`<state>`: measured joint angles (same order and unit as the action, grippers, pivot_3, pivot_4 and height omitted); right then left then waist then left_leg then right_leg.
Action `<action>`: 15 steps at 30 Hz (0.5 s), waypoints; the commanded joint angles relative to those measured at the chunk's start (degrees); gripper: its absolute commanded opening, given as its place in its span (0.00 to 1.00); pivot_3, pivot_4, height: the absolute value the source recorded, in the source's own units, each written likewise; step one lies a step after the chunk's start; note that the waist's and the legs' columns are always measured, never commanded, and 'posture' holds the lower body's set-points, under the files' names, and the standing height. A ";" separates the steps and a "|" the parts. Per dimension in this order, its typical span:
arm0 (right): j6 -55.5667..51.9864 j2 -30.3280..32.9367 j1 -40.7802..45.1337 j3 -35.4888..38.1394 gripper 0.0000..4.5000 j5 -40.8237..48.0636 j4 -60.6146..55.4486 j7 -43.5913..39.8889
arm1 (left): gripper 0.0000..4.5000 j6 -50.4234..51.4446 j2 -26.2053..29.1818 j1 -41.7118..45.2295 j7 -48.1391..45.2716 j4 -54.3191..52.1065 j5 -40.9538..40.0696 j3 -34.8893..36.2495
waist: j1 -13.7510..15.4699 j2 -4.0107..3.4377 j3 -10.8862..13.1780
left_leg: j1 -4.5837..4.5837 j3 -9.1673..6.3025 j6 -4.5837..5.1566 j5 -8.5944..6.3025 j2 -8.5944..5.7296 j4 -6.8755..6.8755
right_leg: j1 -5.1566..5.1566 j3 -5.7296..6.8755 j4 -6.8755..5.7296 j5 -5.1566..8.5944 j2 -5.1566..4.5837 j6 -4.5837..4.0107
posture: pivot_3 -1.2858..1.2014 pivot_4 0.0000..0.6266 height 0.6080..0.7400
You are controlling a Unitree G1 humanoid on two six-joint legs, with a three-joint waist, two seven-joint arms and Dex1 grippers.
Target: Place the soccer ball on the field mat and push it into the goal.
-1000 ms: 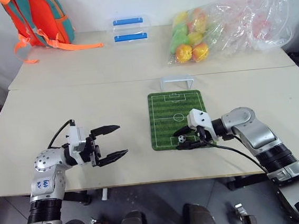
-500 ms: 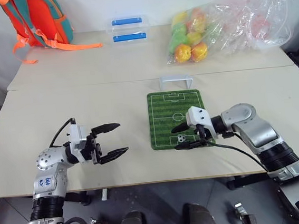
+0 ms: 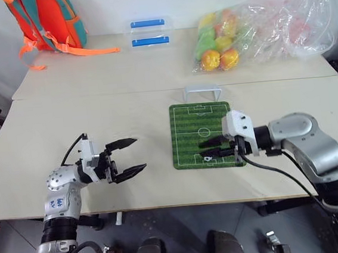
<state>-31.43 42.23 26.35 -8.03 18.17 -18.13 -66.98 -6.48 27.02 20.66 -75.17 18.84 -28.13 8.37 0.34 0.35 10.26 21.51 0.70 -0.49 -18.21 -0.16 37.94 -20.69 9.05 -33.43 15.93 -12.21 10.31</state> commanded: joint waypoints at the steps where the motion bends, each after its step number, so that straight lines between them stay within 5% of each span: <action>1: -2.08 0.91 -4.75 3.16 0.01 3.11 -7.18 2.54 | 1.00 -1.06 -0.08 0.74 -0.42 0.33 -0.73 0.68 | -0.15 0.00 0.00 | 0.00 -0.01 0.00 0.00 0.01 0.00 | 0.00 0.01 -0.01 0.00 0.00 0.00 | 0.52 0.24 1.00; 15: 6.93 -3.44 -6.36 -3.11 0.01 -0.37 4.03 3.04 | 1.00 -0.13 0.24 1.02 -0.46 -1.00 -0.77 -0.01 | -0.52 0.01 0.00 | -0.03 0.02 0.01 0.00 0.00 0.02 | 0.02 -0.02 -0.03 0.00 0.00 0.00 | 0.52 0.24 1.00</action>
<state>-26.74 39.31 18.82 -10.91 18.32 -14.82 -63.27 -6.73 26.61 22.15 -75.23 20.52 -28.04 7.96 -0.18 0.36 10.26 21.48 0.73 -0.48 -18.22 -0.15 37.96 -20.67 9.02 -33.46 15.93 -12.21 10.31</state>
